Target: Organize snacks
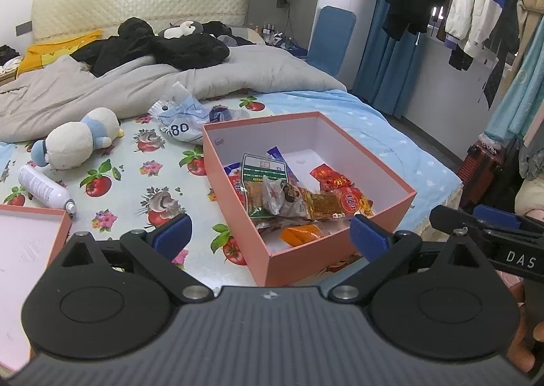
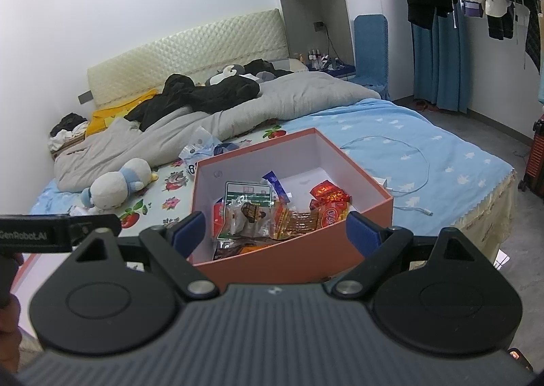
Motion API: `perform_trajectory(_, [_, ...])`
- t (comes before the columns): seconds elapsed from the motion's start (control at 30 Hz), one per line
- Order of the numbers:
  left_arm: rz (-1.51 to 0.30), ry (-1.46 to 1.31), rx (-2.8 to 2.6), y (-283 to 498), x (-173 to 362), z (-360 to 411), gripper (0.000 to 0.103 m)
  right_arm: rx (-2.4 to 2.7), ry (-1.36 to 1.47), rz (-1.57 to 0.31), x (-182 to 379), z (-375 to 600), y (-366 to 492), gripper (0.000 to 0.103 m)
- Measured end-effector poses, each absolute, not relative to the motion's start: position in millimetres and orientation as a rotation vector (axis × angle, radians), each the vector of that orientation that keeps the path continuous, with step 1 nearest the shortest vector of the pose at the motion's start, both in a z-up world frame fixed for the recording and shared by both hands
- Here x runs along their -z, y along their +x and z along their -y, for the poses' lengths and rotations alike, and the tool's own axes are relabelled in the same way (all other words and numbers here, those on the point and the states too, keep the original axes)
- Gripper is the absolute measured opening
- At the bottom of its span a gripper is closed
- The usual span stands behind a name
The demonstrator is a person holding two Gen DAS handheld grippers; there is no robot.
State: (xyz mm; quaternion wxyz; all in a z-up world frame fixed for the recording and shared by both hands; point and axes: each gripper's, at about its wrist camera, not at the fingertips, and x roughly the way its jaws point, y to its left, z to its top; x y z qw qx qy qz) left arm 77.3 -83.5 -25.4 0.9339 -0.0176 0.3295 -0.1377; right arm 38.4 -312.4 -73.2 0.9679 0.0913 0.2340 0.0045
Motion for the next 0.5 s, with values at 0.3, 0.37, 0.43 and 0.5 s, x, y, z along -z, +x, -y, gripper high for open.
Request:
perform_trajectory(0.3, [-0.669, -0.061, 0.274, 78.7, 22.0, 80.3, 0.101, -0.015, 0.182, -0.475, 73.0, 311.5, 39.4, 0.091])
perform_trajectory(0.37, [-0.669, -0.061, 0.275, 78.4, 21.8, 80.0, 0.101, -0.011, 0.185, -0.472, 72.3, 311.4, 39.6, 0.091])
perform_trajectory(0.43, [-0.669, -0.061, 0.274, 78.5, 21.8, 79.8, 0.101, -0.011, 0.184, -0.47, 71.7, 311.3, 39.5, 0.091])
perform_trajectory(0.5, [-0.669, -0.061, 0.277, 78.8, 21.6, 79.5, 0.101, -0.011, 0.183, -0.471, 71.7, 310.4, 39.7, 0.091])
